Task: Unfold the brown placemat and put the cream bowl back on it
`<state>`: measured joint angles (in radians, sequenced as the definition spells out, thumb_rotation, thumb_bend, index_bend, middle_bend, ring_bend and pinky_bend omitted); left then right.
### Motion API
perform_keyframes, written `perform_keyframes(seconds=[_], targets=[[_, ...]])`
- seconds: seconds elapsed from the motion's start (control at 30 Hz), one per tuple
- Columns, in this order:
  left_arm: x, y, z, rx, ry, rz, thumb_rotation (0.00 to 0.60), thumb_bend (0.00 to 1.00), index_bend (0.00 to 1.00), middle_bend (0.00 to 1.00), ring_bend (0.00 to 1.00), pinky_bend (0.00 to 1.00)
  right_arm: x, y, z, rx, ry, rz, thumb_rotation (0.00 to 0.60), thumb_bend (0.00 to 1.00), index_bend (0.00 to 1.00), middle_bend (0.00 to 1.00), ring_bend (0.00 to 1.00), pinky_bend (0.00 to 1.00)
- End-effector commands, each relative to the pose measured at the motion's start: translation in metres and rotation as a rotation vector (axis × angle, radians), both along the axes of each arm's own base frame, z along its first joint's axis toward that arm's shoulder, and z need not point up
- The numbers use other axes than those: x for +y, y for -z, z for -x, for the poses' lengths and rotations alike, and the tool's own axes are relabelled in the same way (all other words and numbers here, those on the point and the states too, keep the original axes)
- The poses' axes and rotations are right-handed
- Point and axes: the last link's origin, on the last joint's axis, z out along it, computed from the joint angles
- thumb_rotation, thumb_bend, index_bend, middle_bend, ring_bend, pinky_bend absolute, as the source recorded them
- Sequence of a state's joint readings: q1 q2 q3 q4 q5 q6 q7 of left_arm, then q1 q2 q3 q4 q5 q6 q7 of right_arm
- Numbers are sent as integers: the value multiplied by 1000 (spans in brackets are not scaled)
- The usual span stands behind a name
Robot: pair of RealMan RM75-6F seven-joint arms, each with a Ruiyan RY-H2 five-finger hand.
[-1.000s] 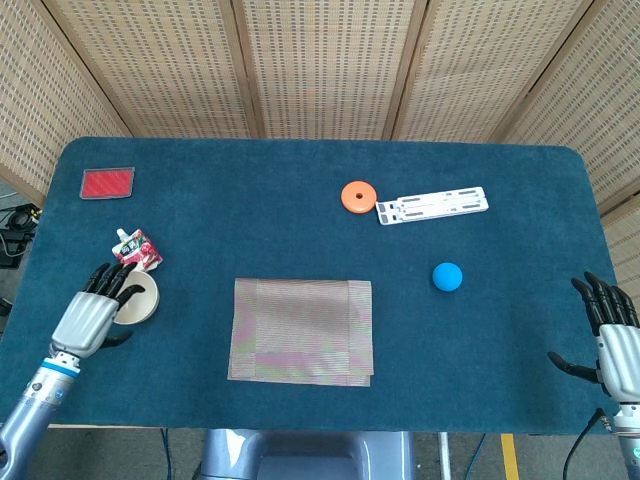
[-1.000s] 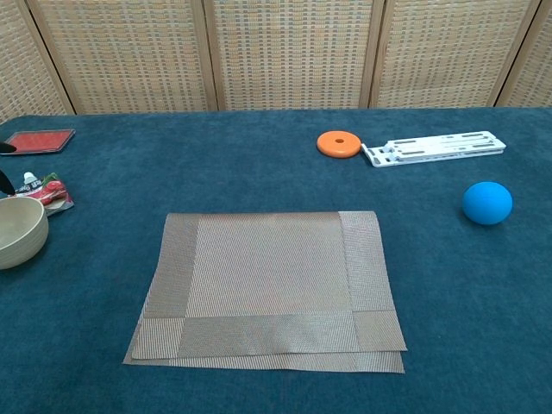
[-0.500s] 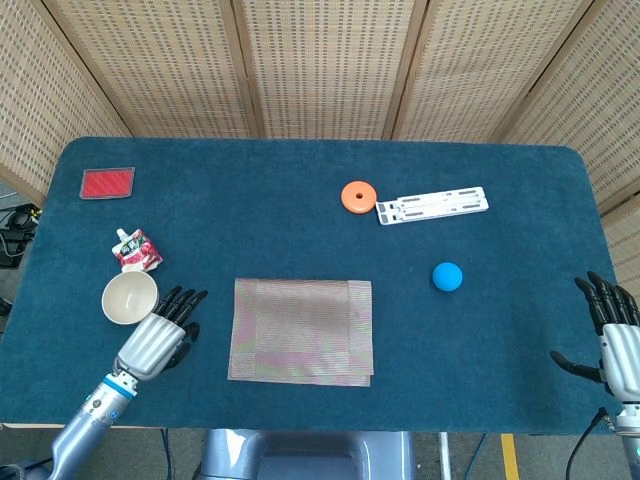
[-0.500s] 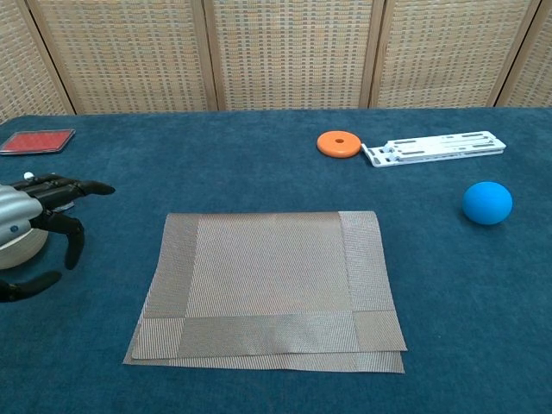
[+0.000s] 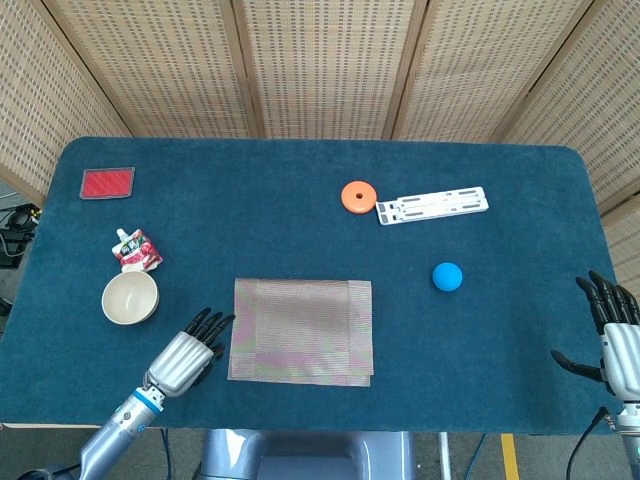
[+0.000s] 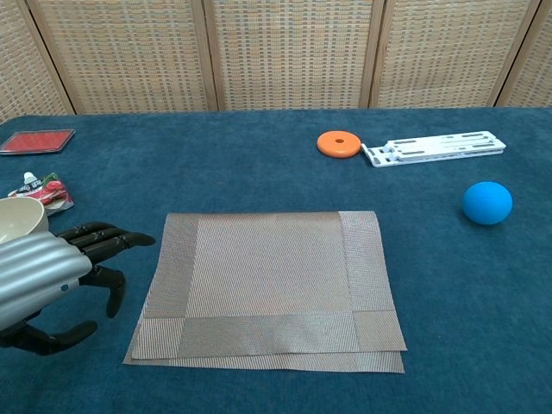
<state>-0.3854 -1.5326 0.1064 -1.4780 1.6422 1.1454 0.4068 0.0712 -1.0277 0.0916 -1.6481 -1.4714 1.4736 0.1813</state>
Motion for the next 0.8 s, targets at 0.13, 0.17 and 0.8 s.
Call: perform_keyframes(seconds=[0.13, 0.17, 0.8], targets=[[-4, 8, 1, 13, 7, 13, 600, 454, 515, 0, 0, 0, 0, -1, 0, -2, 1, 3, 600, 59, 3, 0, 0, 0], [-4, 8, 1, 14, 8, 14, 600, 454, 514, 0, 0, 0, 0, -1, 0, -2, 2, 3, 600, 59, 3, 0, 0, 0], [-10, 35, -16, -20, 53, 43, 600, 454, 496, 0, 0, 0, 0, -3, 1, -11, 5, 6, 600, 59, 3, 0, 0, 0]])
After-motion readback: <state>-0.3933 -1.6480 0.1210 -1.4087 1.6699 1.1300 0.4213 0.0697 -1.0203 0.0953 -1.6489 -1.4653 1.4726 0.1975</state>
